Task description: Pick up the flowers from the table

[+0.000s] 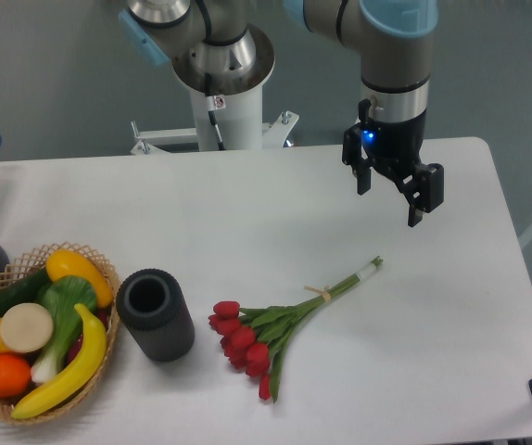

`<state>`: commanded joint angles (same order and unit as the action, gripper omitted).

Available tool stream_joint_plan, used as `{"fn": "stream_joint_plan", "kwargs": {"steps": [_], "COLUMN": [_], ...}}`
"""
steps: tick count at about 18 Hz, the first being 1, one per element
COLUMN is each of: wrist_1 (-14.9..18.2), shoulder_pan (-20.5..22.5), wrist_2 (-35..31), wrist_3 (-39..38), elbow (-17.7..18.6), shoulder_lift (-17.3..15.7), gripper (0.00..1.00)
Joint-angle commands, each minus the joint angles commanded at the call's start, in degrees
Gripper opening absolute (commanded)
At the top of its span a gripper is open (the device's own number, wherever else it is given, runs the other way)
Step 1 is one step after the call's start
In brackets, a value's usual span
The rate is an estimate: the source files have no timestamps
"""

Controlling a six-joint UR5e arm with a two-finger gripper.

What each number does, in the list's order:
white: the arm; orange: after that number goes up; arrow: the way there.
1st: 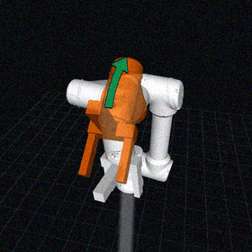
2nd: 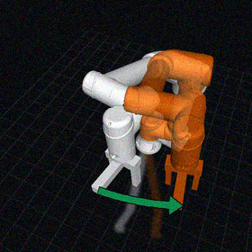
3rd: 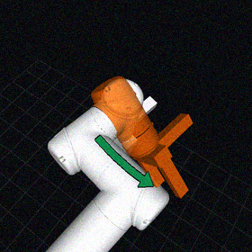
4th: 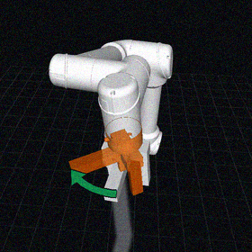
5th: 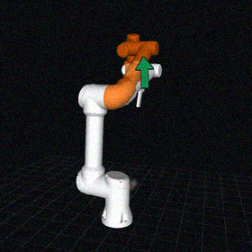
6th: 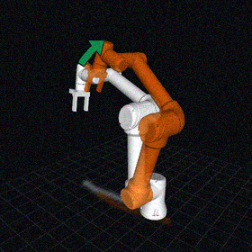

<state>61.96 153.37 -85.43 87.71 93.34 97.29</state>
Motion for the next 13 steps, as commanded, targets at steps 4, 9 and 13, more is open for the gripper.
{"fn": "stream_joint_plan", "kwargs": {"steps": [4, 9, 13], "wrist_1": [-0.1, -1.4, -4.7], "shoulder_pan": [-0.1, -0.1, -0.3], "wrist_2": [0.0, 4.6, 6.0], "wrist_3": [0.0, -5.3, -12.6], "elbow": [0.4, 1.4, 2.0], "shoulder_lift": [-0.1, -0.1, 0.4], "gripper": [1.0, 1.0, 1.0]}}
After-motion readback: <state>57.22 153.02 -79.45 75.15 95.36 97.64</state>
